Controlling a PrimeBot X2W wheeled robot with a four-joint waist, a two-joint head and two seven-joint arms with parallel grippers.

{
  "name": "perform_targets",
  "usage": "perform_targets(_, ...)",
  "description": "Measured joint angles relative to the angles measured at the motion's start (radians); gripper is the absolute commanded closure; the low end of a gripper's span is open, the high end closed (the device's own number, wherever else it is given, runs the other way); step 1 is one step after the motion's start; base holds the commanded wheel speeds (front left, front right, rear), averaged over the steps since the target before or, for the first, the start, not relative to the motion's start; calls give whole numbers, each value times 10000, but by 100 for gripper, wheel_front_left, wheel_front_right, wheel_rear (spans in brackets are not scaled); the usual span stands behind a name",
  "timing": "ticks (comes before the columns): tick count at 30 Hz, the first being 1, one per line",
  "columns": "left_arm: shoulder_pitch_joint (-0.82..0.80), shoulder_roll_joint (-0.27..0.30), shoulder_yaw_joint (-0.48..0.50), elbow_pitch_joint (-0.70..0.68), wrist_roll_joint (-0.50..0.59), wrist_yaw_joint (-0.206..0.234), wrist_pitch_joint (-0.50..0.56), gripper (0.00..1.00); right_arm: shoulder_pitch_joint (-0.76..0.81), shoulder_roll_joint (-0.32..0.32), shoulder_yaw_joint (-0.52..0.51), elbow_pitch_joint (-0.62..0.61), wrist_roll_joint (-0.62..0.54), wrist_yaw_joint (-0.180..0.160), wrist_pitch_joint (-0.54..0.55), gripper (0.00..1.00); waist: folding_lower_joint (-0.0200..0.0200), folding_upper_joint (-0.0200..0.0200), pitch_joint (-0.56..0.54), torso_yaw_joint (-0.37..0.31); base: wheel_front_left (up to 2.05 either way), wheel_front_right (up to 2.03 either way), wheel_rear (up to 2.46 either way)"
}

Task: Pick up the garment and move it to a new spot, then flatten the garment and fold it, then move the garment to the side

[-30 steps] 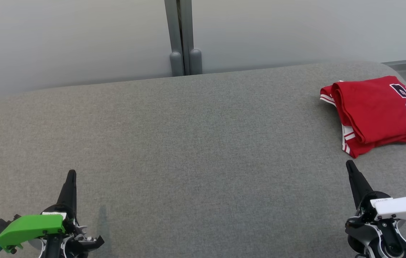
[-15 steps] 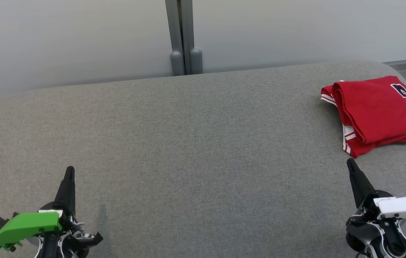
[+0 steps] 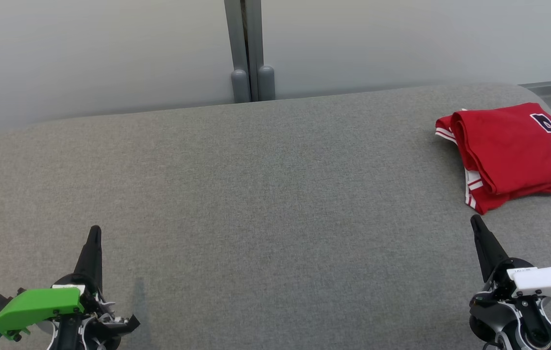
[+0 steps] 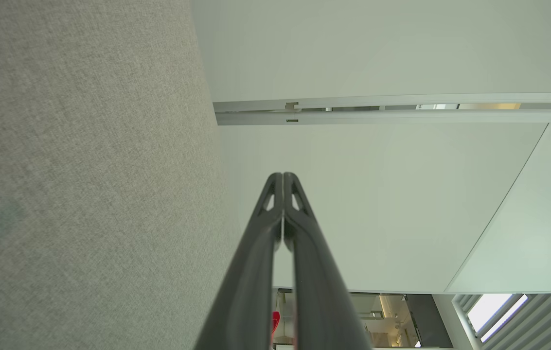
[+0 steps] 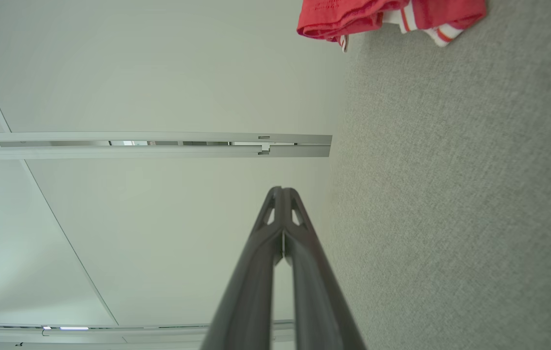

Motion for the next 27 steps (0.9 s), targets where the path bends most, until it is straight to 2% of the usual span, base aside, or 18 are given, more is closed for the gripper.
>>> perform_targets(27,0,0,0,0,0,0,0,100,-1,-2,0,0,0,0,0,100,0,0,0,0,0,0,0)
